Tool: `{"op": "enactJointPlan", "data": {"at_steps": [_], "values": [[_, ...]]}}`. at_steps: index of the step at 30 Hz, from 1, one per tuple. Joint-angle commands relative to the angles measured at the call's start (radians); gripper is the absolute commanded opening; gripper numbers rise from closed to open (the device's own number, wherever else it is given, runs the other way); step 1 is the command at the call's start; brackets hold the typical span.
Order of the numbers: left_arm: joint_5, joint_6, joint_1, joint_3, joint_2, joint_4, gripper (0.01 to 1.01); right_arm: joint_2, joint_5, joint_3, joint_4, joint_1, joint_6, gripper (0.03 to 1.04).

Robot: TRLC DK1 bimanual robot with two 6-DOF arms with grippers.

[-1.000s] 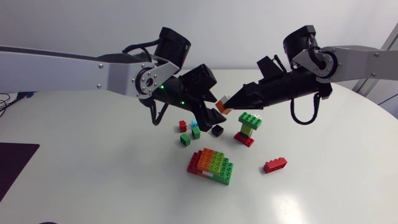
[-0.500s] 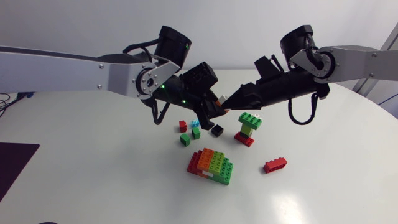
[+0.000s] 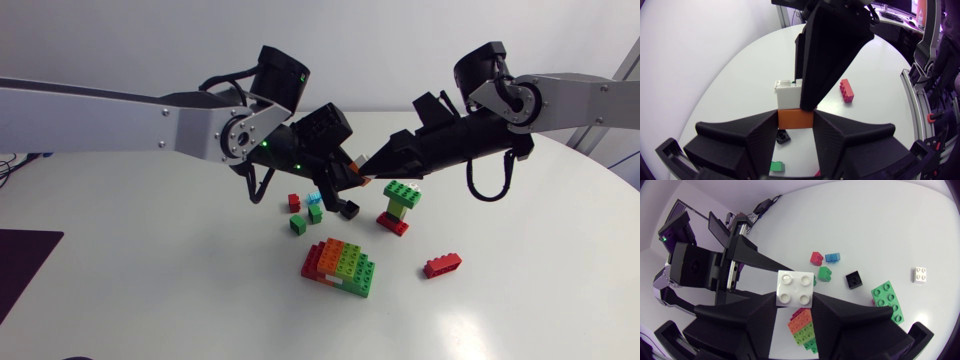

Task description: Disassemble duplo

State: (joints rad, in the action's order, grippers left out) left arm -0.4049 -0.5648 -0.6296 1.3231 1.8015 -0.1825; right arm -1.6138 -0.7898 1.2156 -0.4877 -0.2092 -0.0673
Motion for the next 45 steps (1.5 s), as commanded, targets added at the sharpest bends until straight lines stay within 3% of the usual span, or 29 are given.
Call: {"op": "enactJointPlan", "data": {"at_steps": [1, 11, 19, 27, 37, 40, 45], "values": [[-0.022, -0.032, -0.012, -0.045, -0.034, -0.012, 0.344, 0.017, -0.022, 0.022, 0.005, 0.010, 0.031, 0.27], [-0.018, -0.058, -0.002, -0.078, -0.062, -0.023, 0.343, 0.012, -0.009, 0.042, 0.006, 0.068, 0.040, 0.27], [0.104, -0.052, 0.116, 0.031, 0.058, -0.130, 0.344, 0.134, 0.196, -0.048, 0.051, 0.071, 0.104, 0.27], [0.199, -0.030, 0.226, 0.131, 0.236, -0.245, 0.346, 0.160, 0.290, -0.130, 0.057, 0.163, 0.179, 0.27], [0.201, -0.035, 0.214, 0.125, 0.282, -0.285, 0.357, 0.132, 0.442, -0.280, 0.136, 0.220, 0.261, 0.27], [0.201, -0.030, 0.206, 0.128, 0.280, -0.295, 0.403, 0.112, 0.448, -0.304, 0.143, 0.237, 0.277, 0.27], [0.202, -0.023, 0.205, 0.142, 0.259, -0.311, 0.570, 0.058, 0.455, -0.323, 0.155, 0.261, 0.296, 0.27]]}}
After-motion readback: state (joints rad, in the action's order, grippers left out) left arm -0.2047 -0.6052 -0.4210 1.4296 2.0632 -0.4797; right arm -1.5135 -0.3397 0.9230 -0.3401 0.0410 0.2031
